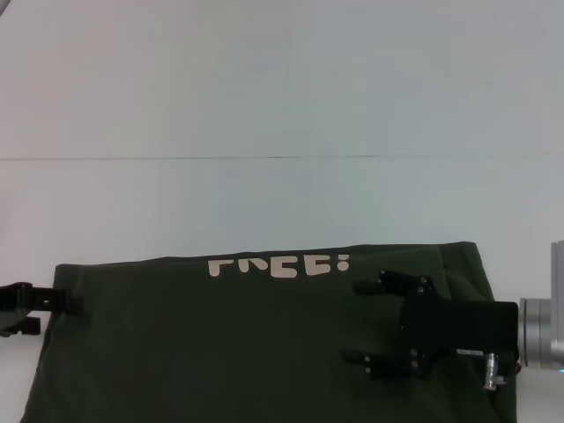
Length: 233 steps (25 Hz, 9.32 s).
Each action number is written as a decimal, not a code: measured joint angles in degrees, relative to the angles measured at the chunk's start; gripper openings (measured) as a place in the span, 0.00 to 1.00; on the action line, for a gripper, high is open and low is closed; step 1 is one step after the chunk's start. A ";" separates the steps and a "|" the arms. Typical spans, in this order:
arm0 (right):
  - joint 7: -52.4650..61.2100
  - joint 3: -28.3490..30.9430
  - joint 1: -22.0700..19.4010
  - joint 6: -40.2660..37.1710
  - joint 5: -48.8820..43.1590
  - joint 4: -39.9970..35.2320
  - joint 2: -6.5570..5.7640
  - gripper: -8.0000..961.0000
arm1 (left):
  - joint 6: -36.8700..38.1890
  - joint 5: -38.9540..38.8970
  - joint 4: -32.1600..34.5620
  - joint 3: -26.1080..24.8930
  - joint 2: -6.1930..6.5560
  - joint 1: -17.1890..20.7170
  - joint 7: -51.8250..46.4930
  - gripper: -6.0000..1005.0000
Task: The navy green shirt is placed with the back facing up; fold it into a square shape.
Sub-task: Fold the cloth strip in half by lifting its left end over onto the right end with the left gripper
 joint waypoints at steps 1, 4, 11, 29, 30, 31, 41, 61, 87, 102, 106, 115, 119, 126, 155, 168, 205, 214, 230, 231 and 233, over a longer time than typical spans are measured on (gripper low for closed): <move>0.00 0.02 0.00 0.01 0.00 0.00 0.00 0.96 | 0.38 0.40 0.40 0.10 0.07 -0.01 -0.05 0.89; 0.00 0.03 0.01 0.12 0.00 0.01 0.00 0.96 | 0.57 1.69 1.08 0.15 0.12 -0.03 -0.11 0.89; 0.00 -0.01 0.14 0.38 0.00 0.10 0.00 0.96 | -1.98 1.96 0.68 1.10 -0.67 0.45 0.32 0.89; 0.00 0.02 0.50 0.50 0.00 0.09 0.00 0.96 | -5.18 2.51 0.14 5.15 -1.46 0.54 0.67 0.89; 0.00 0.01 0.55 0.51 0.00 0.08 0.00 0.96 | -5.29 2.51 0.15 5.35 -1.46 0.57 0.71 0.89; 0.00 -0.02 0.59 0.52 0.00 0.09 0.00 0.96 | -5.37 2.51 0.15 5.55 -1.45 0.62 0.73 0.89; 0.00 -0.44 0.71 0.95 0.00 0.08 0.00 0.96 | -5.44 2.51 0.07 6.50 -1.65 0.70 0.98 0.89; 0.25 -0.42 0.80 1.33 0.00 0.17 0.09 0.96 | -5.63 2.83 0.18 8.08 -1.98 0.53 1.34 0.89; 0.62 -0.51 0.80 1.20 -0.07 0.18 0.09 0.96 | -4.15 1.91 -0.71 8.25 -2.18 0.19 1.29 0.89; 0.70 -0.51 0.95 1.29 0.00 0.18 0.09 0.96 | -3.79 -0.34 -1.85 8.68 -2.16 -0.34 1.34 0.82; 0.71 -0.51 1.02 1.35 0.01 0.18 0.09 0.96 | -3.61 -0.41 -1.99 8.65 -2.15 -0.51 1.34 0.80; 0.71 -0.51 1.16 1.38 0.00 0.17 0.09 0.96 | -1.09 -1.15 -1.99 8.56 -2.12 -1.07 4.01 0.75; 0.71 -0.51 1.20 1.38 0.00 0.17 0.09 0.96 | -1.06 -1.73 -1.71 8.14 -2.25 -0.88 4.36 0.69; 0.76 -0.51 1.24 1.04 0.00 -0.16 0.09 0.96 | -1.72 -2.46 -1.56 8.15 -2.30 -0.51 4.43 0.44; 0.80 -0.51 1.42 0.52 0.47 -0.26 0.09 0.96 | -1.37 -0.47 -0.27 8.31 -1.90 -0.27 3.85 0.06; 0.79 -0.40 1.34 -0.43 0.78 -0.05 0.09 0.96 | 0.32 2.79 2.93 7.29 -0.36 -0.31 3.61 0.06; 0.12 -1.22 1.26 -0.95 1.24 0.18 0.18 0.96 | 19.15 0.46 7.00 1.56 3.57 -6.46 -4.05 0.07; -1.86 -0.56 -0.27 -0.46 3.97 -0.18 -0.08 0.96 | 20.66 -8.89 1.52 2.01 2.22 -8.87 -5.26 0.07; -4.86 1.60 -1.96 1.88 6.88 0.04 -0.09 0.96 | 11.31 -18.55 -8.98 2.04 -4.61 -9.95 -3.16 0.07; -4.98 1.61 -2.07 1.89 7.16 0.04 -0.10 0.96 | 10.84 -18.79 -9.60 2.04 -4.98 -9.90 -2.84 0.07; -5.07 1.61 -2.27 2.05 7.86 0.06 -0.12 0.96 | 9.83 -18.99 -10.38 2.04 -5.85 -9.76 -2.02 0.07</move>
